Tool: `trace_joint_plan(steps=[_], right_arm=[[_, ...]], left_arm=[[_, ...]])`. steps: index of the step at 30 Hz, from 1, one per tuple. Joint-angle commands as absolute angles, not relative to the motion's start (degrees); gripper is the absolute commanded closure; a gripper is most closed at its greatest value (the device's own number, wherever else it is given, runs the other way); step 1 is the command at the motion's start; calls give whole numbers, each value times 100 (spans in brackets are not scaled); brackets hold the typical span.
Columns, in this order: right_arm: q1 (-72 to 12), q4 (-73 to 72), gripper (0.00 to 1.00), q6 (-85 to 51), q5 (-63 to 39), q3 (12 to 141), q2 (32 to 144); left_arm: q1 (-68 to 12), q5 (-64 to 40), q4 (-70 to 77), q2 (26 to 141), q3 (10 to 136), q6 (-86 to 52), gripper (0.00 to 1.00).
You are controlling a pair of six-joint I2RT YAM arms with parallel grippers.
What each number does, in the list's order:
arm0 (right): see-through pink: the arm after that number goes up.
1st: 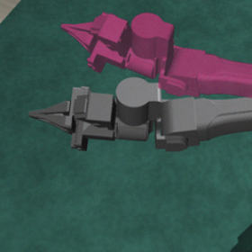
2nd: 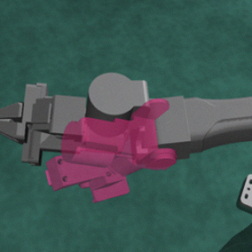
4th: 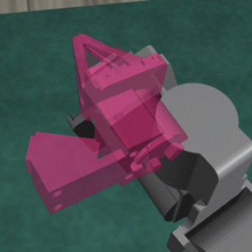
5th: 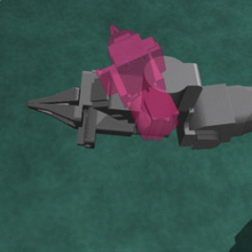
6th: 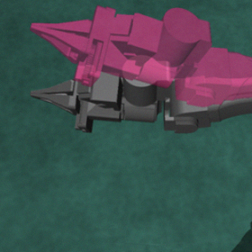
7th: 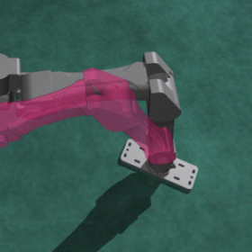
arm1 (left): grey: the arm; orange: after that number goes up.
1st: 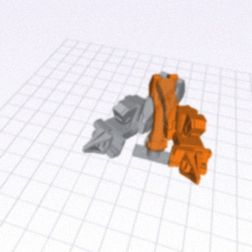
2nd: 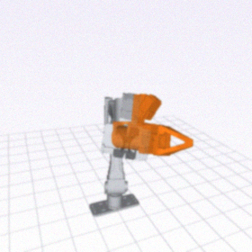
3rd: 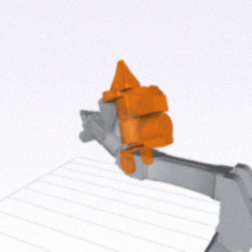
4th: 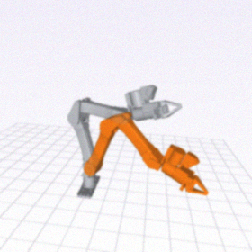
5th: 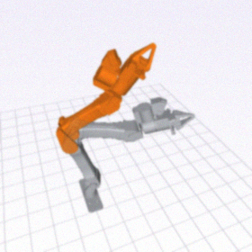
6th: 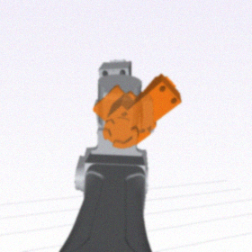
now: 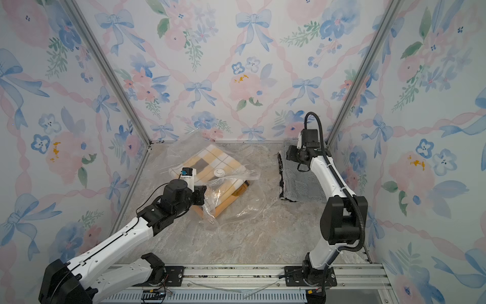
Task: Take the blanket out of the vacuum bag
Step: Place the blanket at the corner of the board.
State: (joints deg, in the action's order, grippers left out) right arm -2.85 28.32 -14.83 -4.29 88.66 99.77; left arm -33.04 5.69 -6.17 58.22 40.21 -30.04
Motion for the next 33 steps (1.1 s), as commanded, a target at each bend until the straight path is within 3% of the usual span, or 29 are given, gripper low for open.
trace_joint_plan(steps=[1,7,19,25,33], right_arm=[[-331,2338,41,-1492,-494,9141,10490],[-305,2119,43,-1354,-213,9970,11306],[-351,3479,47,-1386,-158,11592,13255],[-344,3345,48,-1449,-240,11437,13457],[-284,2681,47,-1409,-574,10916,12670]], left_arm=[[-3331,572,-713,5872,4174,-2860,100],[-3333,659,-709,5959,4174,-2941,100],[-3400,670,-688,5972,4397,-3017,100],[-3421,762,-861,5820,4353,-3050,100],[-3449,782,-870,5773,4368,-3054,100]])
